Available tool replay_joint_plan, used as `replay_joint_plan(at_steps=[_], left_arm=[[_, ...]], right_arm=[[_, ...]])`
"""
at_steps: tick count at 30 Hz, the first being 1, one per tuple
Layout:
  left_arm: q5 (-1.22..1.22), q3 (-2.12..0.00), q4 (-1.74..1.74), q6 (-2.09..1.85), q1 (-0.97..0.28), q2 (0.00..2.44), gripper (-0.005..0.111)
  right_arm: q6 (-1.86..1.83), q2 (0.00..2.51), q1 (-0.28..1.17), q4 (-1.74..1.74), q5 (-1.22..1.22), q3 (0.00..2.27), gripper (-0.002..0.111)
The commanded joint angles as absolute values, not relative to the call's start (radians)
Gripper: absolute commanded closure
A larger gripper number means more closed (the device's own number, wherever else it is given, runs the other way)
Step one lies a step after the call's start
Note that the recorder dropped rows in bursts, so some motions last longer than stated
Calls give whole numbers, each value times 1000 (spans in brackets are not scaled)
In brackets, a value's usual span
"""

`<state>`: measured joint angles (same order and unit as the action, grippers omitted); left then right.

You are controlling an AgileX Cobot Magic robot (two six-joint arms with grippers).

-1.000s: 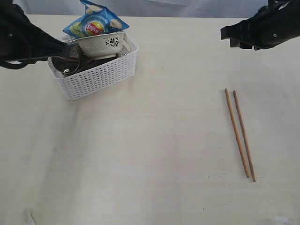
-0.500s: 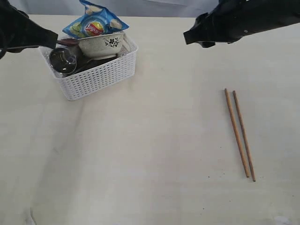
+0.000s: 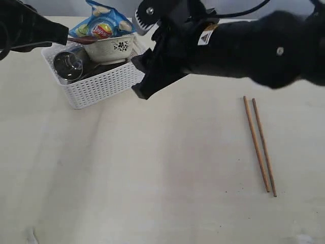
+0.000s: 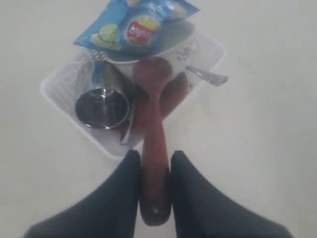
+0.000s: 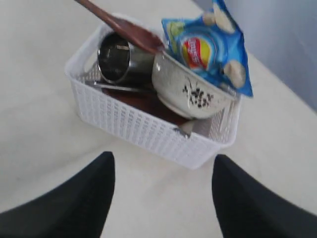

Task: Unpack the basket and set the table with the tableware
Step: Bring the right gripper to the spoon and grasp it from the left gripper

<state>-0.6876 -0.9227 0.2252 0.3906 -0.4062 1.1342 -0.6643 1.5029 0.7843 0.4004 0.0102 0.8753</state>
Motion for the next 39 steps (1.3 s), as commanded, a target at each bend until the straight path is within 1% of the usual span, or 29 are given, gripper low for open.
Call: replay_joint_plan(at_steps=[1, 8, 14, 25, 29, 32, 33, 35, 36, 39], left_arm=[[-678, -928, 167, 365, -411, 1128, 107], [-615, -928, 65, 333, -411, 1128, 107], [-604, -928, -32, 294, -411, 1128, 107], [-566, -928, -155, 249, -411, 1128, 107], [-554, -928, -155, 189, -411, 1128, 107], [-536, -926, -155, 133, -411, 1128, 107], [-528, -926, -155, 133, -411, 1128, 107], [-524, -926, -173, 138, -411, 1128, 107], [-530, -926, -181, 144, -411, 1128, 107], [-532, -926, -219, 159, -411, 1128, 107]], right_arm=[[-712, 1487, 883, 400, 291, 788, 52], [-705, 1487, 995, 393, 542, 695, 52], [-714, 1491, 1026, 361, 673, 690, 52], [-711, 1560, 1026, 310, 675, 690, 52], [-641, 1551, 1026, 372, 658, 690, 52], [-600, 1478, 1003, 594, 518, 693, 52], [-587, 1442, 974, 619, 415, 697, 52], [-606, 1415, 955, 493, 330, 698, 52], [-616, 1410, 955, 439, 330, 696, 52], [-621, 1434, 969, 271, 477, 696, 52]])
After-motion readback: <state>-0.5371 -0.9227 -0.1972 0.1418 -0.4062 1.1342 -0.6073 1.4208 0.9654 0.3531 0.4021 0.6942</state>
